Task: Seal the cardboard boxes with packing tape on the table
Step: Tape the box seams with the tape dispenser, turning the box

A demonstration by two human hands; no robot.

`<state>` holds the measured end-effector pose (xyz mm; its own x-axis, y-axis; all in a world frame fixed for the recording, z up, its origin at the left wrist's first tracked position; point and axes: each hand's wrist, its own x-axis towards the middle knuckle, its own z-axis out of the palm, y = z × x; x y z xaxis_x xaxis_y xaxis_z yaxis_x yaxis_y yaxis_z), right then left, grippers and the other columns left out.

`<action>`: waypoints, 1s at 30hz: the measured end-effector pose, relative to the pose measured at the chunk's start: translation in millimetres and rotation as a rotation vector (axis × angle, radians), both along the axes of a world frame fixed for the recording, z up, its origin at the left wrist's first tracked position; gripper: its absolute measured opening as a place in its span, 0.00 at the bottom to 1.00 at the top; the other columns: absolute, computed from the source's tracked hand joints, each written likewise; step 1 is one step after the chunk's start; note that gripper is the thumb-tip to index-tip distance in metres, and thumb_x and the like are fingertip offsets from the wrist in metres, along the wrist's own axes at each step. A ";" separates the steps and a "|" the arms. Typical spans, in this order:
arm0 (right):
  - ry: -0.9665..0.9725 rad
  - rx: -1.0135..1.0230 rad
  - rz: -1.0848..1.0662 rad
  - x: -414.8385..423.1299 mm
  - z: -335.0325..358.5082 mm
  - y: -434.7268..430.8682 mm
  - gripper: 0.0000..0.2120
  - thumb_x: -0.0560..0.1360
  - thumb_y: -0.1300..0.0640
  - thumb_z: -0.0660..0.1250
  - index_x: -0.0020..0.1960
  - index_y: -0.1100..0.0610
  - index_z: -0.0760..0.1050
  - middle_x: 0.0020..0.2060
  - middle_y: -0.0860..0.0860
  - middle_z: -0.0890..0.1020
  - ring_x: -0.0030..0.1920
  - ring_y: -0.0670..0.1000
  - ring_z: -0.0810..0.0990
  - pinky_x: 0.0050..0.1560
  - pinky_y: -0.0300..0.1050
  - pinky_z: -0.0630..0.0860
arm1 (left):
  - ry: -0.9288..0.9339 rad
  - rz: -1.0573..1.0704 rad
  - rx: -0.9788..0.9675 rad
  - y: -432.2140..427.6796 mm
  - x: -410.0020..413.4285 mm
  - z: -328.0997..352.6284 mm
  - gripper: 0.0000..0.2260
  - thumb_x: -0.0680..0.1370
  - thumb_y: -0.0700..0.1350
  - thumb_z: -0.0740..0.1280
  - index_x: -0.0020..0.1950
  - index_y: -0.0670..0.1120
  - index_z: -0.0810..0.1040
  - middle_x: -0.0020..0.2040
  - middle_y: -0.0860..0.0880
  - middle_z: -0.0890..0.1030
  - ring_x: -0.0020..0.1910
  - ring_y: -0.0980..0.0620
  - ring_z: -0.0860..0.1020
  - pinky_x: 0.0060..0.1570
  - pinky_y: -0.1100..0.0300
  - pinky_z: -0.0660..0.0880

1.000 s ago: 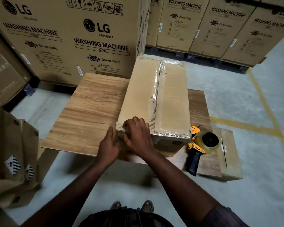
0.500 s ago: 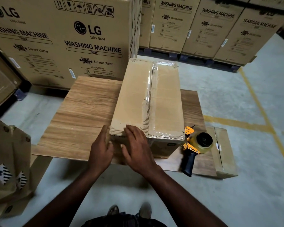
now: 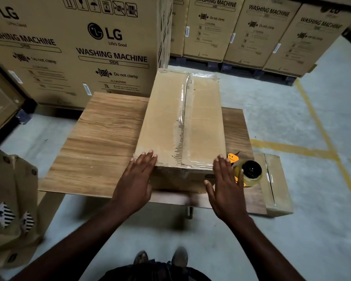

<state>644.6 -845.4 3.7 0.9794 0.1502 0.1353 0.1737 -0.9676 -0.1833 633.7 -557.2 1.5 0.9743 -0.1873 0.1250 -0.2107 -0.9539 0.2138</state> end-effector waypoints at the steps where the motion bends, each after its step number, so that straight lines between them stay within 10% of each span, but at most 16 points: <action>1: 0.014 0.000 -0.042 -0.3 2.1 -1.0 0.34 0.81 0.39 0.50 0.81 0.57 0.57 0.82 0.53 0.55 0.82 0.55 0.50 0.79 0.63 0.45 | 0.002 0.032 0.003 -6.9 0.3 0.8 0.39 0.70 0.41 0.69 0.80 0.43 0.59 0.81 0.44 0.59 0.79 0.44 0.59 0.77 0.47 0.55; 9: 0.145 0.073 0.252 3.0 11.8 67.3 0.38 0.75 0.50 0.59 0.82 0.59 0.52 0.82 0.55 0.54 0.82 0.54 0.49 0.80 0.62 0.47 | 0.025 -0.194 -0.003 -66.5 7.4 4.1 0.37 0.71 0.41 0.69 0.80 0.42 0.61 0.79 0.43 0.63 0.79 0.44 0.60 0.77 0.46 0.51; 19: 0.082 0.325 -0.138 12.4 2.3 -8.0 0.37 0.78 0.44 0.58 0.80 0.63 0.55 0.81 0.62 0.51 0.81 0.61 0.48 0.79 0.62 0.53 | -0.037 0.012 -0.181 5.3 0.3 9.5 0.31 0.79 0.58 0.56 0.77 0.42 0.68 0.78 0.44 0.66 0.77 0.47 0.64 0.77 0.45 0.56; 30: 0.064 0.123 0.324 14.0 1.5 16.7 0.31 0.81 0.44 0.50 0.80 0.56 0.61 0.80 0.51 0.61 0.81 0.52 0.54 0.80 0.59 0.46 | -0.006 -0.173 -0.005 -49.8 30.1 8.9 0.28 0.81 0.58 0.53 0.77 0.44 0.68 0.77 0.45 0.69 0.77 0.46 0.66 0.76 0.44 0.55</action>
